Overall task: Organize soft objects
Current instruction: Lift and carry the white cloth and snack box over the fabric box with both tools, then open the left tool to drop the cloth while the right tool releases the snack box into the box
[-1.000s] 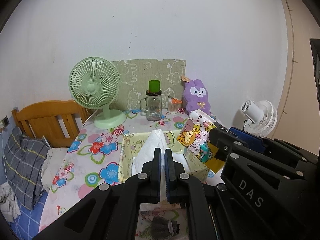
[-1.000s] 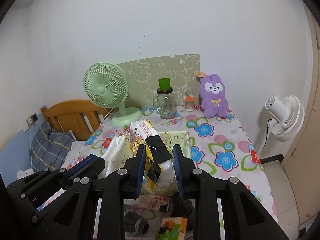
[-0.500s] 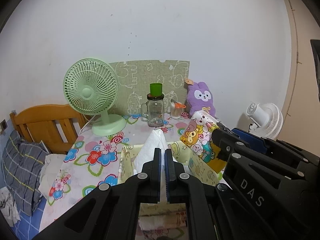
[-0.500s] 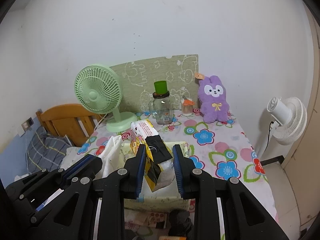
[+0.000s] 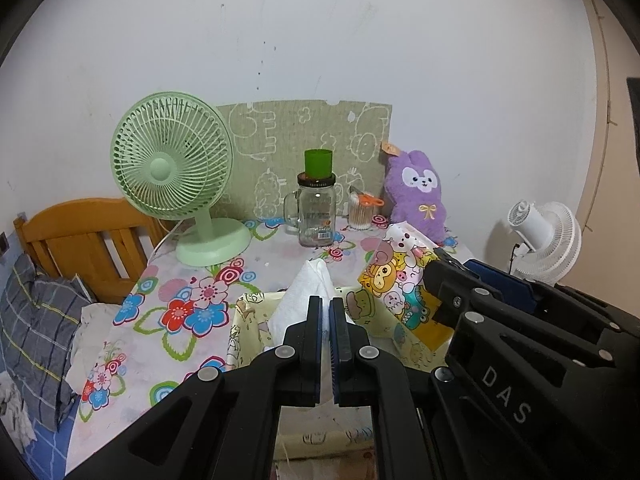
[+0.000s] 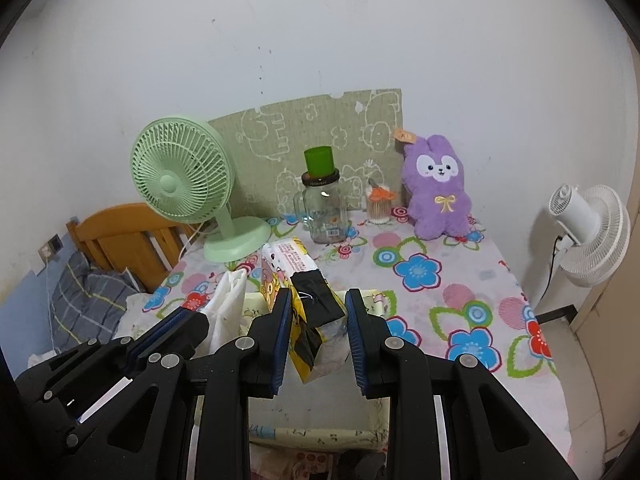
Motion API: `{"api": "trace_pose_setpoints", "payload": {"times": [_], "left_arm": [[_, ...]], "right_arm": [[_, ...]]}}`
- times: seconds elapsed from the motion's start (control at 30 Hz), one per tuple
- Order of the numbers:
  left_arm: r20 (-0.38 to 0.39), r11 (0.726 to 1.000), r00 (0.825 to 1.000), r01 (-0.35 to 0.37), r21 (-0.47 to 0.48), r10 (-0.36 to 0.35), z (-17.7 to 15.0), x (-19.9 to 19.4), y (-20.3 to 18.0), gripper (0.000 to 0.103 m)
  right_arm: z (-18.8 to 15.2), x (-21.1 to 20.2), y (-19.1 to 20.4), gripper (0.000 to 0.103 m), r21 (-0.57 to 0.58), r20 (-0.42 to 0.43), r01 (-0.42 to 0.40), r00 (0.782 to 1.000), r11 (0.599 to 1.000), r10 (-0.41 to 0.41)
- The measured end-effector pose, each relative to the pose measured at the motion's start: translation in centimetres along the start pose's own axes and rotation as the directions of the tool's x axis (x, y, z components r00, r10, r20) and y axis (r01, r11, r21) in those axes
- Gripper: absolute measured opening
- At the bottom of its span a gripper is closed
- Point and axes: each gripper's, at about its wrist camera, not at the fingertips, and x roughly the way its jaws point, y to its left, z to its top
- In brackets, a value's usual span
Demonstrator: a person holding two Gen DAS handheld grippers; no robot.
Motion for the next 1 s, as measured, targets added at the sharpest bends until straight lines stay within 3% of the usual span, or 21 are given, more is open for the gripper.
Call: {"api": "trace_pose_setpoints", "payload": {"times": [0.5,0.6,0.73,1.0], "left_arm": [[-0.106,0.998,0.994,-0.009,-0.064,0.003,-2.1,5.5,1.8,0.004],[-0.131,0.997,0.991,-0.013,-0.082,0.002,-2.7,6.3,2.1,0.022],[-0.164,0.995,0.986,-0.009,-0.096,-0.007,-3.3,7.2,2.4,0.028],[-0.184,0.995,0.983,-0.029,-0.098,0.010,-3.9,7.9,2.8,0.059]], "right_arm": [[-1.3,6.0,-0.2,0.031,0.001,-0.091,-0.001,0.996,1.000,0.001],[-1.8,7.0,-0.1,0.031,0.001,-0.108,-0.014,0.994,1.000,0.014],[-2.3,7.5,0.3,0.030,-0.015,-0.110,0.011,0.994,1.000,-0.012],[-2.8,8.7,0.9,0.030,-0.040,-0.136,-0.005,0.991,0.999,0.000]]}}
